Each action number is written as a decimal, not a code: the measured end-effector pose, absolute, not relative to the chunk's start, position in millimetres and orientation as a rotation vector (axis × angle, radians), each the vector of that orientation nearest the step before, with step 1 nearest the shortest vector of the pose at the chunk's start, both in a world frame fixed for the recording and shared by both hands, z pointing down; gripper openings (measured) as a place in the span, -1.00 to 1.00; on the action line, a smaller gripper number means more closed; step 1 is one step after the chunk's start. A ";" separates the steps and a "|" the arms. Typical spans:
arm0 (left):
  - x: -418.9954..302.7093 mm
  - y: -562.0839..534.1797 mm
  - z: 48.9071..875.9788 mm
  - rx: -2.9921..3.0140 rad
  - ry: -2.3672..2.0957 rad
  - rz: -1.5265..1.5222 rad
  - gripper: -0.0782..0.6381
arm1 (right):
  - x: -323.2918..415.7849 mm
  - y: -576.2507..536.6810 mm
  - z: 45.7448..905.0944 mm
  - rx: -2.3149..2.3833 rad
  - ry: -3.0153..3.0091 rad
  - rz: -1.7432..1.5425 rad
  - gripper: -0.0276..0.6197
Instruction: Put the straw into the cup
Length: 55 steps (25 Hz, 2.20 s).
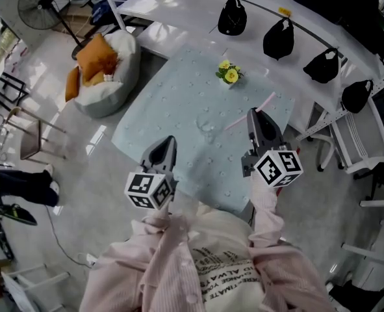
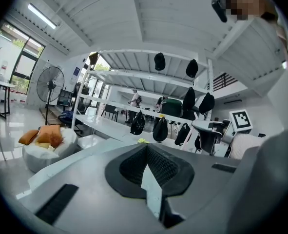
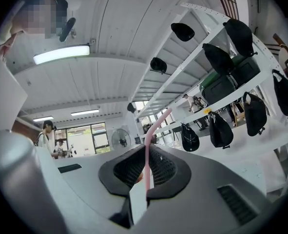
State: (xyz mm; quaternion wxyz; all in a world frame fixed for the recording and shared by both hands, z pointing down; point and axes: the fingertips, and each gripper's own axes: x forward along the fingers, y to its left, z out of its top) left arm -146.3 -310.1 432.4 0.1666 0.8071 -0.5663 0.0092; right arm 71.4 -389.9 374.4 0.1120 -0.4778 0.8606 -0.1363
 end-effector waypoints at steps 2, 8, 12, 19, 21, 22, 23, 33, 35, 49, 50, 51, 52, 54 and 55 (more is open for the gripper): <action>-147.2 -319.2 434.4 2.294 -1.613 0.028 -0.79 | 69.4 -399.5 375.7 -1.399 2.526 -0.401 -0.86; -152.3 -343.1 446.4 2.286 -1.599 0.050 -0.79 | 61.2 -426.1 384.1 -1.405 2.495 -0.439 -0.86; -156.0 -356.9 458.4 2.262 -1.579 0.074 -0.79 | 52.3 -442.1 398.1 -1.419 2.492 -0.481 -0.86; -154.2 -387.3 492.9 2.244 -1.492 0.139 -0.79 | 35.4 -473.2 440.5 -1.416 2.463 -0.600 -0.86; -151.7 -393.8 508.8 2.231 -1.463 0.165 -0.79 | 30.6 -480.3 456.3 -1.417 2.462 -0.637 -0.86; -150.9 -396.5 517.0 2.223 -1.450 0.174 -0.79 | 28.1 -483.3 465.3 -1.420 2.464 -0.656 -0.86; -150.2 -399.1 524.8 2.212 -1.439 0.180 -0.79 | 25.6 -486.2 474.7 -1.424 2.465 -0.675 -0.86; -139.8 -405.1 586.7 2.127 -1.354 0.212 -0.79 | 5.4 -493.9 539.2 -1.435 2.497 -0.789 -0.86; -138.6 -403.6 595.0 2.112 -1.347 0.218 -0.79 | 1.3 -492.5 547.6 -1.431 2.511 -0.804 -0.86; -131.5 -406.1 610.8 2.062 -1.349 0.201 -0.79 | -9.7 -491.1 576.7 -1.414 2.555 -0.858 -0.86; -131.2 -405.7 610.9 2.061 -1.349 0.200 -0.79 | -10.3 -490.5 578.0 -1.415 2.556 -0.861 -0.86; -131.0 -405.3 610.8 2.059 -1.349 0.199 -0.79 | -10.8 -489.8 579.0 -1.415 2.556 -0.865 -0.86; -130.9 -405.0 610.8 2.058 -1.349 0.199 -0.79 | -11.4 -489.3 579.9 -1.416 2.558 -0.868 -0.86; -131.2 -404.7 611.0 2.056 -1.349 0.198 -0.79 | -12.5 -488.9 581.7 -1.420 2.563 -0.869 -0.86; -131.4 -404.5 611.3 2.056 -1.349 0.198 -0.79 | -12.9 -488.8 582.4 -1.422 2.565 -0.869 -0.86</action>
